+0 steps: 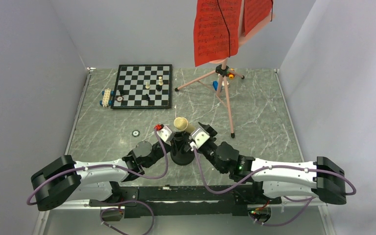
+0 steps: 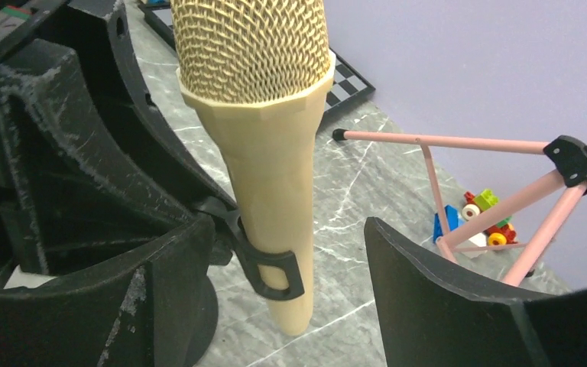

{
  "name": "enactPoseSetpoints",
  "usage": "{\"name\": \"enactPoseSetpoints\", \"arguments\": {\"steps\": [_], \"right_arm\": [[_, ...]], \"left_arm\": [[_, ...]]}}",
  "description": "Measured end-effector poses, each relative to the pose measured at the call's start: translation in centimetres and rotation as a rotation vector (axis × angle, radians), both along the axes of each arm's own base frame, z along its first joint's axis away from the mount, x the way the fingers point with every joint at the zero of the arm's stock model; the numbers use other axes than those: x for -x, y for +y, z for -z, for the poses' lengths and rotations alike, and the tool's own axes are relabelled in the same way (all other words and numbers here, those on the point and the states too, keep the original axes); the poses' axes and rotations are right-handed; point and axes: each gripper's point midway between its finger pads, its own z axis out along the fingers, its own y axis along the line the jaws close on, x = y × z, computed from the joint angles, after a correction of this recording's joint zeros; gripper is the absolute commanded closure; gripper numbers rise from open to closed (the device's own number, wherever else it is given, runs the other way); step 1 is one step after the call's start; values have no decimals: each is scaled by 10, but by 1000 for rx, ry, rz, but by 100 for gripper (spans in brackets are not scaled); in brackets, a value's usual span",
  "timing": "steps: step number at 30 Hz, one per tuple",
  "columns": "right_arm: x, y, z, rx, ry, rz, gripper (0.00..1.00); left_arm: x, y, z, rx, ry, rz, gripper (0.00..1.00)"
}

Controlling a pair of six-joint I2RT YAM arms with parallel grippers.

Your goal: Pack up the instrument practice props

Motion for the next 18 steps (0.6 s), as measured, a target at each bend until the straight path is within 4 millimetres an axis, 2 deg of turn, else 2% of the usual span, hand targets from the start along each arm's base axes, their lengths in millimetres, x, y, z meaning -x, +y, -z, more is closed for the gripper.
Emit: {"name": "enactPoseSetpoints", "arguments": {"steps": [7,13,18], "right_arm": [[-14,2,-4,13,-49,32,26],[-21,5,-5,-7,-41,10,40],[-23,12,-3,-7,-21,-27,37]], "left_arm": [[1,0,0,4,2,2,100],[1,0,1,5,3,-1,100],[1,1,1,7,3,-5,100]]}}
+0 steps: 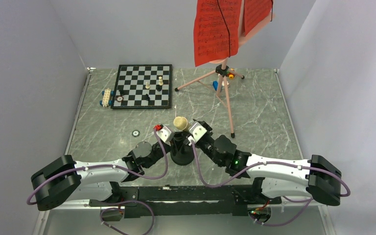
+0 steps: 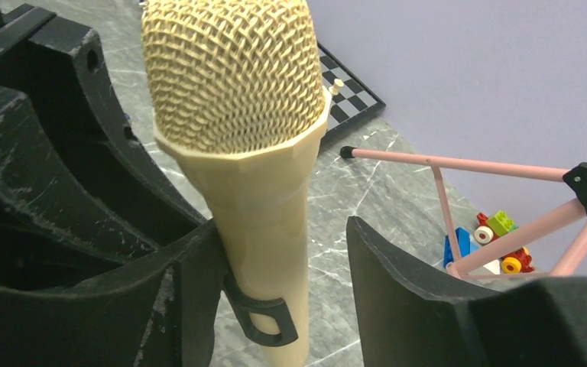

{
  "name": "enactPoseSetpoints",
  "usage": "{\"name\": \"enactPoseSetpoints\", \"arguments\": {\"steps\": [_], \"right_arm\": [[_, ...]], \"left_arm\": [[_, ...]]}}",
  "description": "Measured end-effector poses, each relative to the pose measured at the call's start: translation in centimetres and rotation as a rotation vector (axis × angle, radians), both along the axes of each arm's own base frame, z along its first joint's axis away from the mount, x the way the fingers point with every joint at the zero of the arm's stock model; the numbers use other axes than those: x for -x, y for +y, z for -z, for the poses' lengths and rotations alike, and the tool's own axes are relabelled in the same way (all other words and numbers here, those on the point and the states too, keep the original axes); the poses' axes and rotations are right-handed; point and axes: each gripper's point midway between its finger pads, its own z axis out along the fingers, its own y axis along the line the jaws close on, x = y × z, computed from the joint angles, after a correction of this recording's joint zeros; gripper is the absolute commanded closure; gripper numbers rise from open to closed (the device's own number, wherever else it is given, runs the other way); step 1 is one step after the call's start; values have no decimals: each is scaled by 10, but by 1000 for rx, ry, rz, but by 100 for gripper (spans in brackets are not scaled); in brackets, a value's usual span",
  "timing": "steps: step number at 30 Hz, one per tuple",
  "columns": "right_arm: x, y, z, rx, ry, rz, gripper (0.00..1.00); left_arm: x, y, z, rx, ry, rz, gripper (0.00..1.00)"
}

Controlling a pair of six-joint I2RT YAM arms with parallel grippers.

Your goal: Pack up the instrument practice props

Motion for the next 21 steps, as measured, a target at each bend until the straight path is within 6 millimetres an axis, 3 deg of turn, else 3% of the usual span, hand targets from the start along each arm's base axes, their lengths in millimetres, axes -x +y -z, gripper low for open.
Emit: {"name": "enactPoseSetpoints", "arguments": {"steps": [3,5,8,11,21], "right_arm": [[-3,2,-1,1,2,0,38],[-5,4,-2,3,2,2,46],[-5,9,0,10,10,-11,64],[-5,11,1,18,15,-19,100],[-15,-3,-7,-40,172,143,100]], "left_arm": [[0,0,0,0,0,2,100],[0,-1,1,0,0,2,100],[0,-1,0,3,-2,0,100],[0,-1,1,6,0,-6,100],[1,0,1,15,10,-18,100]]}}
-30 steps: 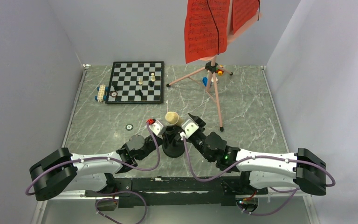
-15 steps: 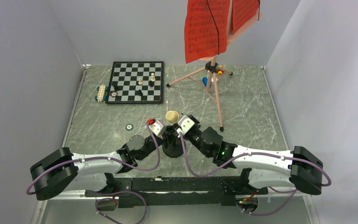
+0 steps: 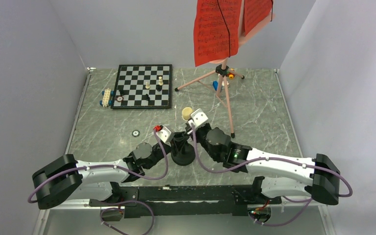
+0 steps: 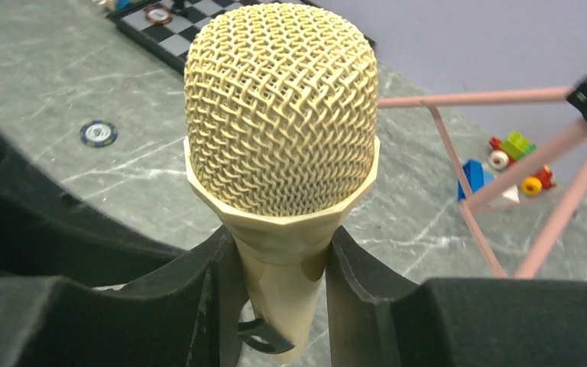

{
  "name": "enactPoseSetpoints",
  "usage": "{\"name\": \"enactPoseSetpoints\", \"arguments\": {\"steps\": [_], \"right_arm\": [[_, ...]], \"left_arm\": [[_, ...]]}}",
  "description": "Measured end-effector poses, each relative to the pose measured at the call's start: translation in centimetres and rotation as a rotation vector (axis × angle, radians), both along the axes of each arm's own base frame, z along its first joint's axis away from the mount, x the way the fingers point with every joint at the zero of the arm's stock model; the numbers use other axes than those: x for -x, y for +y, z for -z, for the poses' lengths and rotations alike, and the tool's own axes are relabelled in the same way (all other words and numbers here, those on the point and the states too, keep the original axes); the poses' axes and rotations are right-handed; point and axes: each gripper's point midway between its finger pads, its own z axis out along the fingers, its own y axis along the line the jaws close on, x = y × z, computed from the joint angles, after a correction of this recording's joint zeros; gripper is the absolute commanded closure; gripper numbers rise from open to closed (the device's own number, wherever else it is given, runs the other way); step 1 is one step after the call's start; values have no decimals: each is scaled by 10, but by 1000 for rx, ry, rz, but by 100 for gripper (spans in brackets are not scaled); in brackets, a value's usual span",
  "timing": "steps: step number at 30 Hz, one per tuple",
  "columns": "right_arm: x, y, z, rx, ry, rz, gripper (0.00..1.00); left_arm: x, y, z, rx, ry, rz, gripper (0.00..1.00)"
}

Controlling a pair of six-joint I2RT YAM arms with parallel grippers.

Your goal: Pack up the instrument practice props

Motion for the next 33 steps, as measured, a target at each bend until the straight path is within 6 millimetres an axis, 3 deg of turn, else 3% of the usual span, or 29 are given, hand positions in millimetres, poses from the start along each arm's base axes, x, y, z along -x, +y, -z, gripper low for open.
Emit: {"name": "enactPoseSetpoints", "arguments": {"steps": [2,6,8,10,12,14,18,27,28,29,33], "right_arm": [[-3,-12,-6,-46,28,62,100],[-23,-73,-37,-127,26,299,100],[-23,-89,-54,-191,31,348,100],[-18,-93,-66,-235,46,347,100],[-11,-96,-72,-265,68,324,100],[-3,-98,-72,-276,94,286,100],[11,-99,-71,-301,132,217,100],[27,-100,-42,-280,217,165,100],[28,-100,-39,-278,225,163,100],[29,-100,-36,-276,231,162,100],[32,-103,-31,-280,245,163,100]], "left_arm": [[2,-1,0,1,0,8,100],[5,1,3,1,0,7,100],[5,1,3,4,-1,6,100],[5,1,3,7,-2,4,95],[4,1,2,9,-1,1,82],[4,1,2,10,1,-2,68],[4,-4,4,-8,44,5,53],[9,-2,10,-70,129,3,24],[11,0,10,-75,131,3,6],[11,1,9,-73,130,3,1],[13,10,-16,-20,98,-9,1]]}}
